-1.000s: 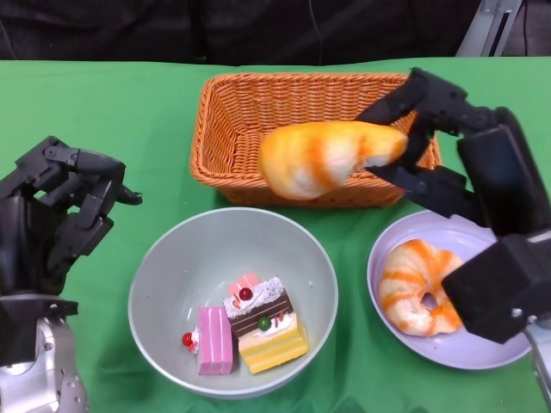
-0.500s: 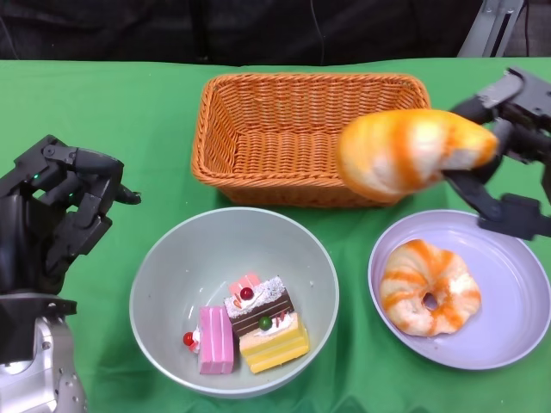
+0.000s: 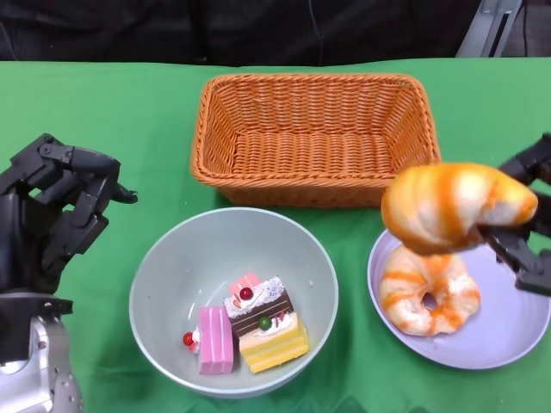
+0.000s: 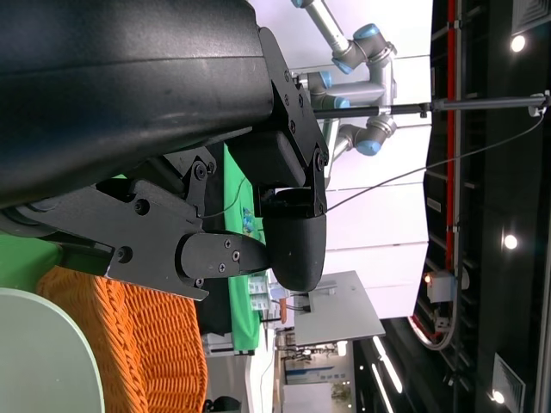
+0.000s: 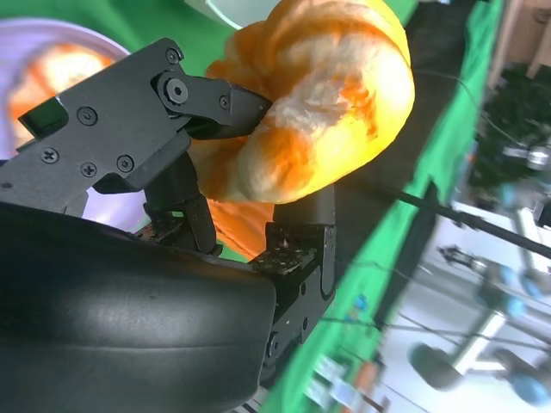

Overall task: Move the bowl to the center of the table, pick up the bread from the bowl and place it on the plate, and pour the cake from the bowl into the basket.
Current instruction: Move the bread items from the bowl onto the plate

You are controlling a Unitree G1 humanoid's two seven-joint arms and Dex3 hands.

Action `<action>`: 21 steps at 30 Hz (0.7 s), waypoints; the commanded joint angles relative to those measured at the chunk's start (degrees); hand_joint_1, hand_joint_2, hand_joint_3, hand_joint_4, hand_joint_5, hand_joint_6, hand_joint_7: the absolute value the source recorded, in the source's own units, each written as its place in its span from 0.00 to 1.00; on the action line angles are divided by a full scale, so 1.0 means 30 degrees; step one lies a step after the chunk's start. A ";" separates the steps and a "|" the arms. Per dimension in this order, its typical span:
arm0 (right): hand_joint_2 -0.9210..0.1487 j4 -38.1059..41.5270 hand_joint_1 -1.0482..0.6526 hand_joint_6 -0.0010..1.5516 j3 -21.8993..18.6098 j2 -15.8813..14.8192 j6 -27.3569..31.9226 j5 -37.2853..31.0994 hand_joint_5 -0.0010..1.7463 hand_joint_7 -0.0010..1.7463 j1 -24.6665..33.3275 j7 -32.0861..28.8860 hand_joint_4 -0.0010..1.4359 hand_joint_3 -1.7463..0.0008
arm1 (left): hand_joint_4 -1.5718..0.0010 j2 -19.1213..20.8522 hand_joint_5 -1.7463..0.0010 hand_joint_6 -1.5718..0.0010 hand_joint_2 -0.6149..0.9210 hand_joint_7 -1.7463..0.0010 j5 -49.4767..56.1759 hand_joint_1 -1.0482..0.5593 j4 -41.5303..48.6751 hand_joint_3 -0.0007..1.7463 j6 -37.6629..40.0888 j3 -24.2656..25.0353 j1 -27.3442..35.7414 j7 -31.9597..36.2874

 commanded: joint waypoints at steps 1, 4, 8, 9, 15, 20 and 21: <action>0.17 -0.0178 0.58 0.26 -0.0505 -0.0492 0.1789 0.0801 1.00 0.91 0.0258 0.0234 0.41 0.58 | 0.48 0.0309 0.20 0.41 0.98 0.44 -0.0051 0.58 -0.0351 0.22 0.0127 0.0036 0.0267 -0.0010; 0.10 0.0101 0.58 0.25 -0.0627 -0.0531 0.3348 0.1184 1.00 0.91 0.0239 0.0067 0.40 0.65 | 0.48 0.0300 0.21 0.40 0.98 0.44 -0.0096 0.57 -0.0481 0.22 0.0311 0.0017 0.0348 -0.0008; 0.03 0.0260 0.58 0.24 -0.0837 -0.0568 0.6102 0.1674 1.00 0.89 -0.0026 -0.0122 0.36 0.71 | 0.48 0.0339 0.21 0.40 0.98 0.44 -0.0189 0.58 -0.0479 0.22 0.0269 0.0050 0.0404 -0.0178; 0.01 0.0310 0.58 0.24 -0.0898 -0.0543 0.6592 0.1807 1.00 0.88 -0.0097 -0.0178 0.35 0.72 | 0.47 0.0349 0.21 0.40 0.98 0.44 -0.0223 0.58 -0.0501 0.22 0.0311 0.0052 0.0421 -0.0207; 0.03 0.1085 0.59 0.25 -0.0623 -0.0793 0.7573 0.1737 1.00 0.89 -0.0150 -0.0403 0.36 0.74 | 0.47 0.0380 0.22 0.40 0.98 0.45 -0.0132 0.57 -0.0594 0.21 0.0438 0.0017 0.0523 -0.0085; 0.01 0.1871 0.58 0.26 -0.0383 -0.0975 0.8853 0.1638 1.00 0.87 -0.0631 -0.0667 0.35 0.75 | 0.47 0.0455 0.22 0.40 0.99 0.45 0.0036 0.57 -0.0427 0.22 0.0298 0.0032 0.0508 -0.0044; 0.01 0.2141 0.57 0.26 -0.0439 -0.0870 0.9056 0.1666 1.00 0.87 -0.0759 -0.0798 0.35 0.77 | 0.47 0.0469 0.22 0.40 0.99 0.45 0.0010 0.58 -0.0381 0.22 0.0280 0.0036 0.0502 -0.0103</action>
